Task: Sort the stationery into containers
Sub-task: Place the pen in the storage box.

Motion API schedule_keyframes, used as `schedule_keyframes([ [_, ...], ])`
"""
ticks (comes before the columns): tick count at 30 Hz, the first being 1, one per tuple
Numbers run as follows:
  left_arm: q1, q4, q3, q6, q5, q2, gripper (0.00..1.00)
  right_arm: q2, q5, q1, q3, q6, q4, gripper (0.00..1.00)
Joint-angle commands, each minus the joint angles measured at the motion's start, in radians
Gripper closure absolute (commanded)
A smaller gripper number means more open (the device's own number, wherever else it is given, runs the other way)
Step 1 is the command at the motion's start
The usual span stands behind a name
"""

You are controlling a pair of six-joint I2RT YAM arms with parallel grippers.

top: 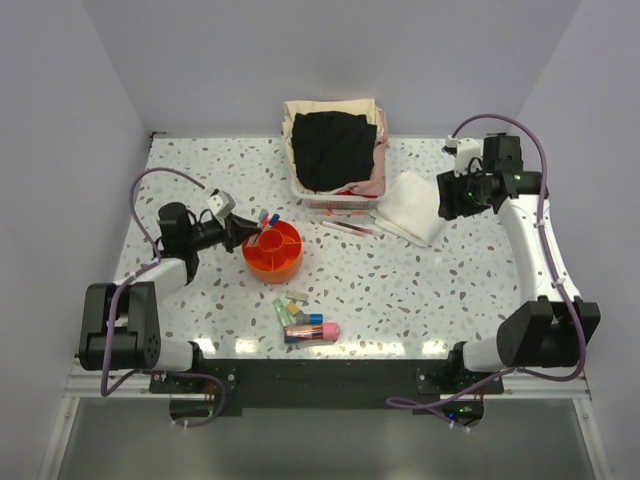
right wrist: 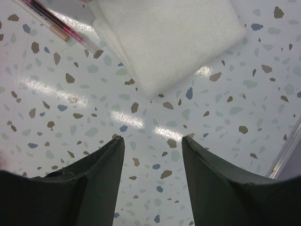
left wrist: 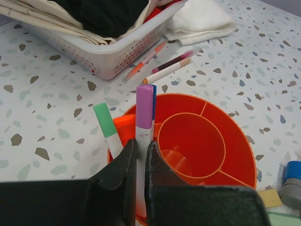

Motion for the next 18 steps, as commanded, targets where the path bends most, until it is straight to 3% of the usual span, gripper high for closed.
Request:
schedule_keyframes([
  [1,0.012,0.019,0.005,0.045,0.012,0.008,1.00,0.009,0.011,-0.003,0.032,-0.012,0.000,0.44],
  [4,0.013,-0.126,0.047,0.129,-0.012,0.016,0.98,0.017,0.010,-0.005,0.039,-0.011,0.003,0.44],
  [12,0.013,-0.208,0.045,0.177,-0.017,-0.004,0.94,0.011,0.002,-0.003,0.012,-0.001,0.023,0.44],
  [18,0.013,-0.227,0.090,0.174,-0.020,-0.044,0.70,-0.003,0.001,-0.005,-0.005,0.000,0.029,0.44],
])
